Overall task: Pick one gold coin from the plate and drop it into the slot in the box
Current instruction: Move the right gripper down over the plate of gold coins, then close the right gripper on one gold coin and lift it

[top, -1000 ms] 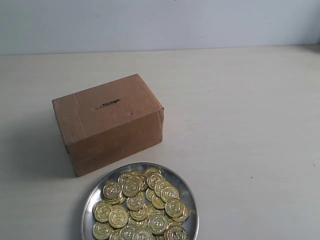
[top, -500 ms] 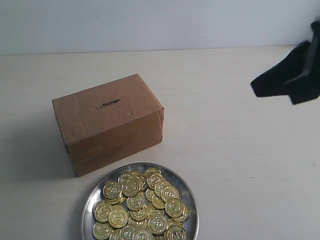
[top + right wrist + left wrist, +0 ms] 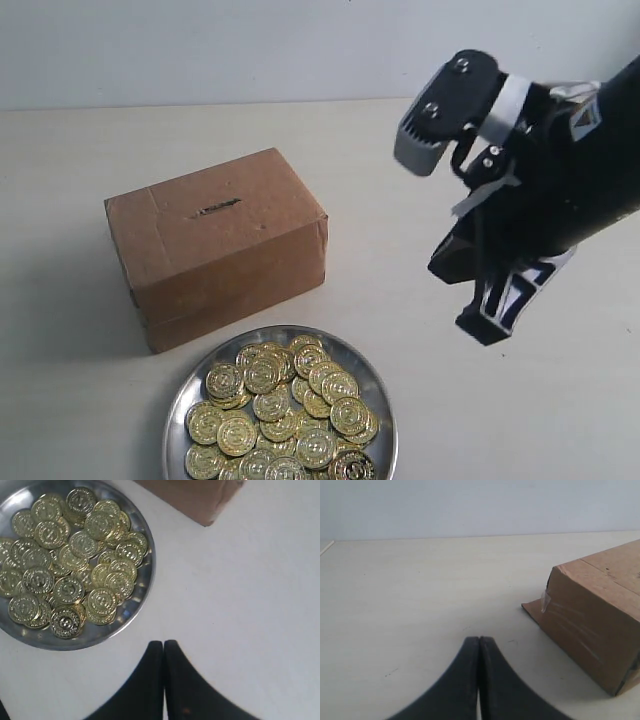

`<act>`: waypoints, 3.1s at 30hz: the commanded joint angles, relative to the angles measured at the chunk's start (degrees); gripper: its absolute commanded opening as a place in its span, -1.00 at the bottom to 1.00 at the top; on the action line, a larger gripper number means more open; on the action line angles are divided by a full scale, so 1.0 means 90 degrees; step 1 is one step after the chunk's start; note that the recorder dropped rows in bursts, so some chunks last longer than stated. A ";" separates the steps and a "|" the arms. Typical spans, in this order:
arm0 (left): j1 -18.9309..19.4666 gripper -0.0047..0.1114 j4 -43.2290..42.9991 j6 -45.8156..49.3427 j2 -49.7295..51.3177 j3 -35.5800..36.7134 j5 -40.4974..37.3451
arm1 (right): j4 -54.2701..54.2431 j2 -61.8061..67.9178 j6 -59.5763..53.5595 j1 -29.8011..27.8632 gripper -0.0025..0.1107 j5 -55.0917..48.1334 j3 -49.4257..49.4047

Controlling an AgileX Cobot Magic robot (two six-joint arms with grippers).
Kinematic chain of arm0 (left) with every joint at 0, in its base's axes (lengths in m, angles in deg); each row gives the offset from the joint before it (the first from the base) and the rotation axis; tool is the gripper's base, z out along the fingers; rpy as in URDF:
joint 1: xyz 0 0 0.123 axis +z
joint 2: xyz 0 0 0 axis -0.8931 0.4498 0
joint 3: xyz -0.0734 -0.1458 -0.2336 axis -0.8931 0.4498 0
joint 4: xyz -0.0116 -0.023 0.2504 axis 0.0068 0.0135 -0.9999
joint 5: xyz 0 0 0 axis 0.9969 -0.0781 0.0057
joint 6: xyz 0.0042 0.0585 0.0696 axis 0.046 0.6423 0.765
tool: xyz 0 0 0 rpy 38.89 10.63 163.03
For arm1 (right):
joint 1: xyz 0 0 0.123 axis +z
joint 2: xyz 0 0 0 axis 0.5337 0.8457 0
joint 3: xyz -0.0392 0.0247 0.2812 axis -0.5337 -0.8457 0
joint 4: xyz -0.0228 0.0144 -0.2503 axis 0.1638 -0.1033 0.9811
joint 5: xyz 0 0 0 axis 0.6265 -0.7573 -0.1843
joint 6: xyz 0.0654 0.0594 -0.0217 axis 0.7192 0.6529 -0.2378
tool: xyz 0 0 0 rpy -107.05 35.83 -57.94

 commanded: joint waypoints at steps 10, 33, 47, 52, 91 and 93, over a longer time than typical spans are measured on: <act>-0.0049 -0.92 -0.0013 -0.0002 -0.0029 0.0002 0.0022 | 0.0392 0.0859 0.0109 0.1735 -0.96 0.0372 0.0057; -0.0049 -0.92 -0.0013 -0.0002 -0.0029 0.0002 0.0009 | 0.0061 0.2845 -0.0106 0.2582 -0.01 0.1605 0.0057; -0.0049 -0.92 -0.0013 -0.0002 -0.0029 0.0002 0.0009 | 0.0776 0.3278 0.1040 0.2582 -0.01 0.1927 0.0061; -0.0049 -0.92 -0.0013 -0.0002 -0.0029 0.0002 0.0009 | 0.0800 0.3295 0.1117 0.2582 -0.01 0.1978 0.0061; -0.0049 -0.92 -0.0013 -0.0002 -0.0029 0.0002 0.0009 | 0.0486 0.3319 0.0945 0.2582 -0.08 0.2046 0.0061; -0.0049 -0.92 -0.0013 -0.0002 -0.0029 0.0002 0.0009 | 0.0486 0.3319 0.0945 0.2582 -0.08 0.2046 0.0061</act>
